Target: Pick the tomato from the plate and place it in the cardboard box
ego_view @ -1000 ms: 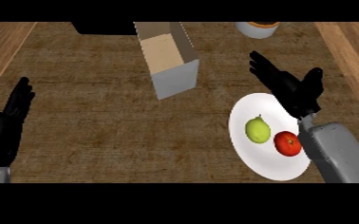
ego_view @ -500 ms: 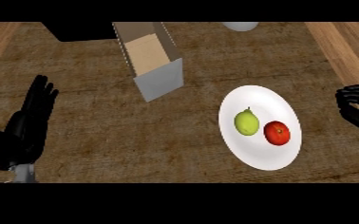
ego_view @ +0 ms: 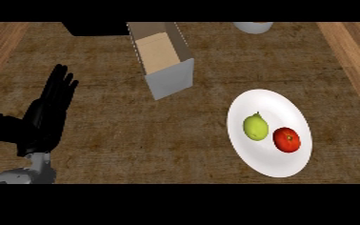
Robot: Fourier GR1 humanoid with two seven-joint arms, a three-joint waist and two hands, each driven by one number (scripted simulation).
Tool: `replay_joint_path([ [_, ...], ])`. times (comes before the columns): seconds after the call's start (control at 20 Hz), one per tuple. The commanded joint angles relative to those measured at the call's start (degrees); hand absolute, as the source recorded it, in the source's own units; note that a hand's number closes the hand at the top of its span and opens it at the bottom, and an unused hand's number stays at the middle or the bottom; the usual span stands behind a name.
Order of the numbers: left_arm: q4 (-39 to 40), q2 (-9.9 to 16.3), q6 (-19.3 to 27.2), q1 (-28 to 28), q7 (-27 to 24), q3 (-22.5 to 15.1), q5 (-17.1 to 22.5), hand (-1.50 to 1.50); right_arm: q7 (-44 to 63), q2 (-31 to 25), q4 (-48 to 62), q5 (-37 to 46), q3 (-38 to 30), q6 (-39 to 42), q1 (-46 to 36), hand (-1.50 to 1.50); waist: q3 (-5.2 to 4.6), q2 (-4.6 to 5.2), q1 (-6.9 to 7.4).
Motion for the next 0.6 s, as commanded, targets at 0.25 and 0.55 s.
replay_joint_path([
  [0.25, 0.78, -0.95, -0.32, 0.32, -1.00, 0.08, -0.37, 0.00, 14.04, -13.55, -14.26, 3.87, 6.72, 14.81, 8.26, -1.50, -0.23, -0.17, 0.37],
  [0.55, 0.80, -2.78, 1.61, -4.37, 2.85, -1.09, -2.36, 0.00, 28.70, -11.42, -26.17, -2.67, 4.06, 18.48, 6.68, -1.50, -0.07, -0.02, 0.87],
])
